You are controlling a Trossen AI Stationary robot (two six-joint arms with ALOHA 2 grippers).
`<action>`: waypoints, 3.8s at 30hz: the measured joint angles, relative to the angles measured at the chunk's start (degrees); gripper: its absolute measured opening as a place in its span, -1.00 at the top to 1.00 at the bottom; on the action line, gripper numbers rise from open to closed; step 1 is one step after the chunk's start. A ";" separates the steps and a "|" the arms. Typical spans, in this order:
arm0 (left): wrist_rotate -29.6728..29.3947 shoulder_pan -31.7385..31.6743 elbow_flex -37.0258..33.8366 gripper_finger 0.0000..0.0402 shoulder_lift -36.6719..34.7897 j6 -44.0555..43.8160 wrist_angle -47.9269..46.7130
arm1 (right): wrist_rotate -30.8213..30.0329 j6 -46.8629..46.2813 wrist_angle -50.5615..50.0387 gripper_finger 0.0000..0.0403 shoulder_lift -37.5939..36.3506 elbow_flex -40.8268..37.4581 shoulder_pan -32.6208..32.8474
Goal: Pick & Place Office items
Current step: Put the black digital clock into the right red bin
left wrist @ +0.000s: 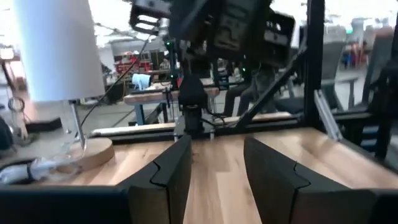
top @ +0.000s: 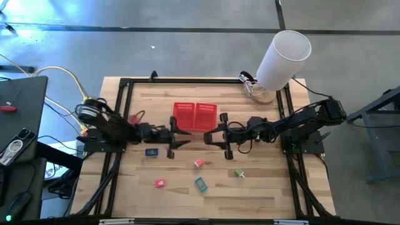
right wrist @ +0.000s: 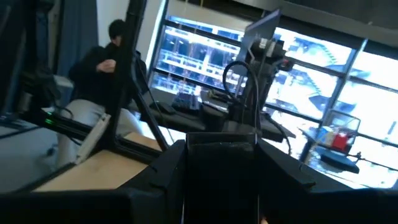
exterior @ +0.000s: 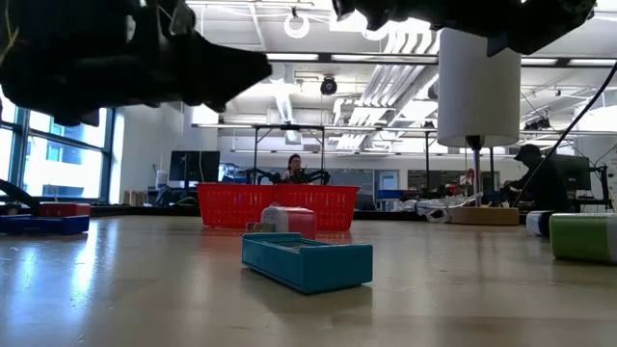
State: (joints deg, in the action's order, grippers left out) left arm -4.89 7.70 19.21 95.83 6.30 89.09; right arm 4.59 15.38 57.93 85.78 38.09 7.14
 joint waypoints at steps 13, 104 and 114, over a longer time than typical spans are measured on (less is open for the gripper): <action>3.70 1.21 1.24 0.30 4.60 -3.46 -0.69 | 3.65 -2.28 -1.31 0.29 0.00 0.00 0.39; 34.58 -2.74 20.95 -0.21 4.57 -13.71 -25.26 | 22.92 -20.65 0.76 0.27 12.90 4.83 0.81; 34.82 -2.86 20.93 -0.21 4.57 -13.83 -25.70 | 22.88 -21.62 0.75 0.27 12.90 4.83 0.74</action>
State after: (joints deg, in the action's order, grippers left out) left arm 29.93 4.84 40.14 100.40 -7.53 63.40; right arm 27.46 -6.24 58.68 98.67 42.92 7.88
